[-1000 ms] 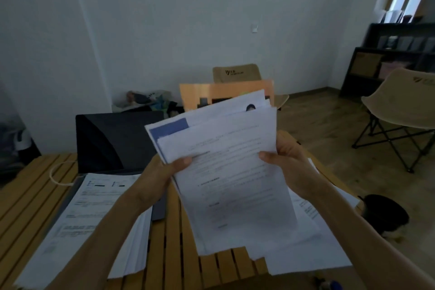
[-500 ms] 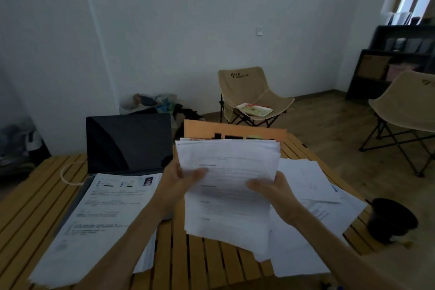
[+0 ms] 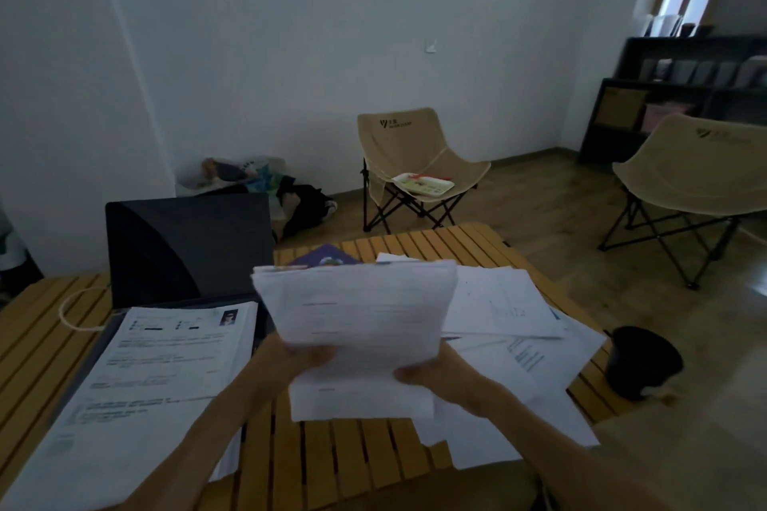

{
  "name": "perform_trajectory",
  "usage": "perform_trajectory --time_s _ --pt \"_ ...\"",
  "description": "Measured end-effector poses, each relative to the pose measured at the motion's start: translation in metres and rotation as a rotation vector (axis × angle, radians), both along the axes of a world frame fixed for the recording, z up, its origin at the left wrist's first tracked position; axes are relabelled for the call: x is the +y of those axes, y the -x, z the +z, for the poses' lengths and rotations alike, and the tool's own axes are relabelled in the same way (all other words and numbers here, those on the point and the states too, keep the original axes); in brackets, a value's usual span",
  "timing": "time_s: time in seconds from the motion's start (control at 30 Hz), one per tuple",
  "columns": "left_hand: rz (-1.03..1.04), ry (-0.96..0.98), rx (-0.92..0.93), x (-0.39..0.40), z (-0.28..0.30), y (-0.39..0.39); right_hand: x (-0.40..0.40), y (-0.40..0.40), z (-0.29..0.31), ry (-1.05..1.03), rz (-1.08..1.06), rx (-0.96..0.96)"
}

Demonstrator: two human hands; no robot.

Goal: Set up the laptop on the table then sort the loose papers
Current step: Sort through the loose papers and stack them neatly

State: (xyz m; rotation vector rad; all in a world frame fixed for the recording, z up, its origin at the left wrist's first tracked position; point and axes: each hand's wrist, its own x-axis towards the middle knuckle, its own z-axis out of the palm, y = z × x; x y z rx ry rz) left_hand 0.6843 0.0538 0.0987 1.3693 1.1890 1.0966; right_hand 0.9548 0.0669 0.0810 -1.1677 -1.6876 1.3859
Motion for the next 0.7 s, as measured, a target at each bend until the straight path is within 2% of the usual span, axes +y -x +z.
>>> perform_trajectory --time_s 0.17,0.33,0.5,0.63,0.7 --pt "0.179 -0.099 0.074 -0.003 0.007 -0.001 0.004 0.006 0.011 -0.100 -0.096 0.012" --pt "0.121 0.045 0.027 -0.010 -0.022 -0.002 -0.003 0.007 -0.025 -0.002 -0.019 -0.158" --pt "0.148 0.052 -0.070 -0.007 -0.021 -0.011 0.002 0.007 -0.026 0.084 -0.065 -0.038" --pt "0.237 0.021 -0.001 0.008 -0.020 -0.012 0.018 -0.002 -0.014 0.127 -0.049 -0.003" --pt "0.303 0.044 0.057 0.017 -0.034 -0.006 0.035 -0.016 -0.010 0.181 -0.038 -0.051"
